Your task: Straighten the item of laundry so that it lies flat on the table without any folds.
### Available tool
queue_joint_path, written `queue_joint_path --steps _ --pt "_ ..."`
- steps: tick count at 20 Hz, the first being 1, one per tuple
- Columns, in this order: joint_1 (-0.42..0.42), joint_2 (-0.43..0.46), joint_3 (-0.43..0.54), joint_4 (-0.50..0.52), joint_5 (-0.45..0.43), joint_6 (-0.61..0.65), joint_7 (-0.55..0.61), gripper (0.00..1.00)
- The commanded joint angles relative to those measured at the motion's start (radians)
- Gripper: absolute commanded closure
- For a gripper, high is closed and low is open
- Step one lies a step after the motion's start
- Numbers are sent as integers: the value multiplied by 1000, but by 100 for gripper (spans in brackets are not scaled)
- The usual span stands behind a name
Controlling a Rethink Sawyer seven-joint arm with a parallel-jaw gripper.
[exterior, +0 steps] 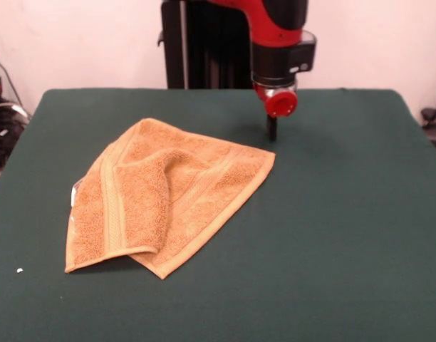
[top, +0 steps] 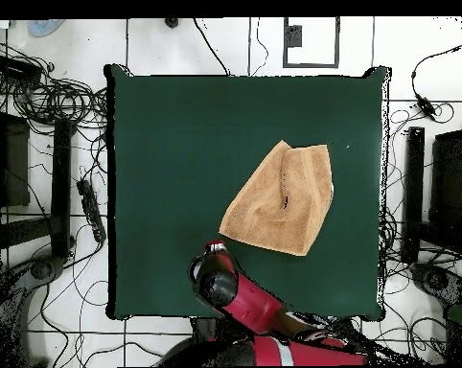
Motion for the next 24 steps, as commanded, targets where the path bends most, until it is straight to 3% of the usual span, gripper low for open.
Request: queue_joint_path --steps 1,10,11,17,24 --pt "91 -28 -11 -168 130 172 114 100" --pt "104 11 -53 -304 48 286 13 100" --pt "116 16 -64 -322 37 290 25 0" --pt "168 33 -133 -414 39 396 21 0" --pt "157 27 -172 -481 -23 522 -3 0"
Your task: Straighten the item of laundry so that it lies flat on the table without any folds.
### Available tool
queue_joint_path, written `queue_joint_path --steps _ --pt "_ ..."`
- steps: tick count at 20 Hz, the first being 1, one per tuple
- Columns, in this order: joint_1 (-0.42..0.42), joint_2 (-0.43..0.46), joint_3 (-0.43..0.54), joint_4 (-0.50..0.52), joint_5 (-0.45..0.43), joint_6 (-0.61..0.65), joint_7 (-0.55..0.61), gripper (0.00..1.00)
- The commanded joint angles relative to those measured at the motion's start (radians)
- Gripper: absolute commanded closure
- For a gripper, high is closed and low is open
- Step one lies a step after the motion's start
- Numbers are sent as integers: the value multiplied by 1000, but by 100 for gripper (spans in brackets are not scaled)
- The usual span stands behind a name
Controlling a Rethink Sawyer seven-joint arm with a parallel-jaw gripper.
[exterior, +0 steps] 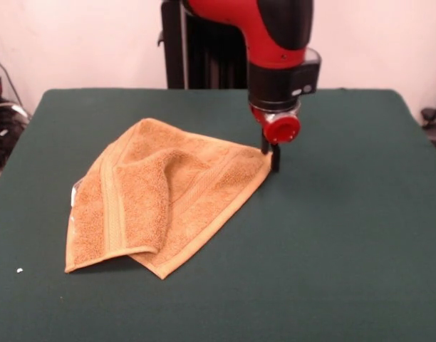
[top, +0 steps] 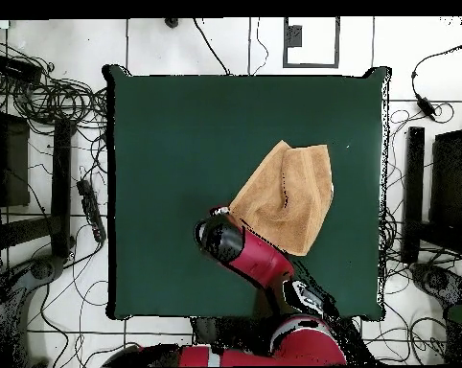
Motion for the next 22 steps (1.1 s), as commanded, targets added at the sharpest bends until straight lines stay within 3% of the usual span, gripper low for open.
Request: queue_joint_path --steps 1,9,22 --pt "25 16 -24 -173 -40 203 -3 0" --pt "-40 -41 -16 -150 -140 279 -41 0" --pt "-175 38 77 -71 -283 88 -19 0"
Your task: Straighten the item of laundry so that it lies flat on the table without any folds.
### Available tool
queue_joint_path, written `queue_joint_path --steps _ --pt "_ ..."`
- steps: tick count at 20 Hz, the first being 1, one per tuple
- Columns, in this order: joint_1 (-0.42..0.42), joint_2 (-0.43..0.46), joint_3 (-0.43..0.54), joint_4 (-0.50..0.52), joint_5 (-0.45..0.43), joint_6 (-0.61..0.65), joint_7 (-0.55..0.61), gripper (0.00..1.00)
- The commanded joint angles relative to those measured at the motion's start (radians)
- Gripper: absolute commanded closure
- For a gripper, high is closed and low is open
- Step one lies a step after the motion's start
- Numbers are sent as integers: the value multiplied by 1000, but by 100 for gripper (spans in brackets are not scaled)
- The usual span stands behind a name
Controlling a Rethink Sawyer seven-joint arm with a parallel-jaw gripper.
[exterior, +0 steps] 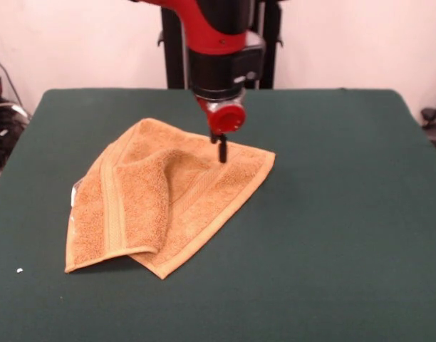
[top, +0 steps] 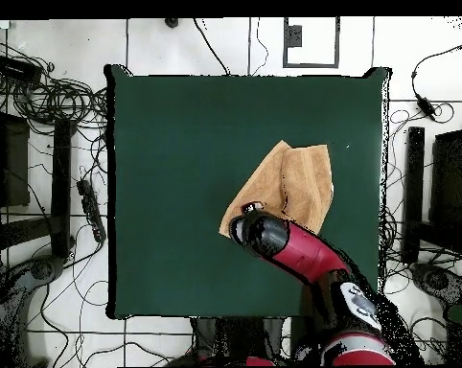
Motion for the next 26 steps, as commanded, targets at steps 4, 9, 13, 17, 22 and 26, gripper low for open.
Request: queue_joint_path --steps 4,9,13,17,22,26 --pt "-61 123 139 10 -115 -128 -3 0" --pt "-86 172 170 14 -148 -199 33 0" --pt "-94 189 195 28 -151 -236 72 0" --pt "-97 196 210 34 -146 -258 91 0" --pt "-91 191 222 46 -125 -260 116 0" --pt "-86 188 233 58 -108 -262 138 0"
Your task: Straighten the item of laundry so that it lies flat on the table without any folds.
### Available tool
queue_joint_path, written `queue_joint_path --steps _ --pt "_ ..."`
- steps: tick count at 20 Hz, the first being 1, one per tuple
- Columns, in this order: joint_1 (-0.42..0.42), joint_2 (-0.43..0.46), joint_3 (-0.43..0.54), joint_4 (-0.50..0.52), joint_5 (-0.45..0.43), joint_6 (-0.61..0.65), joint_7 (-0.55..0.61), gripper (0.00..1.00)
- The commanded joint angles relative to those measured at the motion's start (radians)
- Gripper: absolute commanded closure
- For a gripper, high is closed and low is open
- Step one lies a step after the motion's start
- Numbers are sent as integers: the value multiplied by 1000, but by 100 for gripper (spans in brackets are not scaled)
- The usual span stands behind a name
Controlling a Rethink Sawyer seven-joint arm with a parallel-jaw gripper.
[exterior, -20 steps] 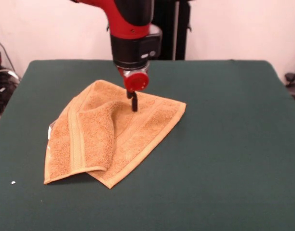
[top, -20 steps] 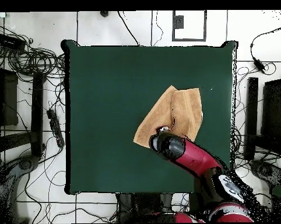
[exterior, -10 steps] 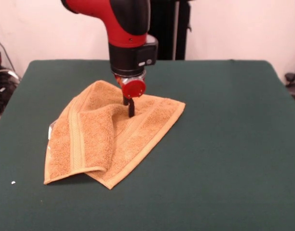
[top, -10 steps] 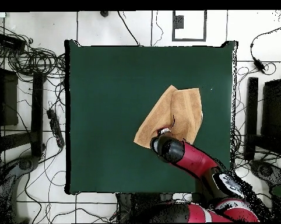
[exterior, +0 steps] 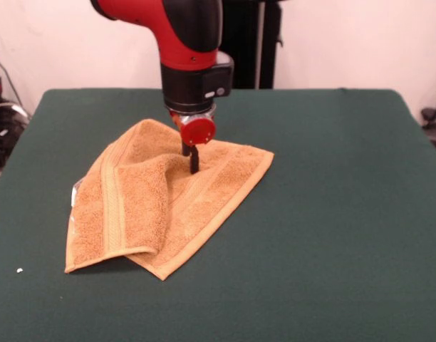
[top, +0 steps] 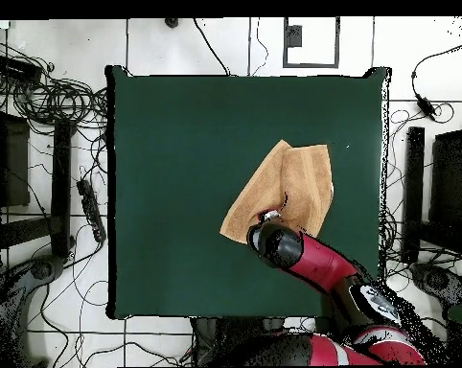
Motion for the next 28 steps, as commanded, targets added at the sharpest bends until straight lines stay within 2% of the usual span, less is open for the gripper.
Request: queue_joint_path --steps 1,7,16,21,24,28 --pt "17 117 205 52 19 -101 142 0" --pt "47 73 182 68 37 -56 150 0" --pt "134 -30 59 55 42 158 106 0" --pt "131 -62 61 68 40 182 98 0" --pt "148 -114 37 83 41 237 100 0" --pt "161 -119 28 84 52 259 119 0"
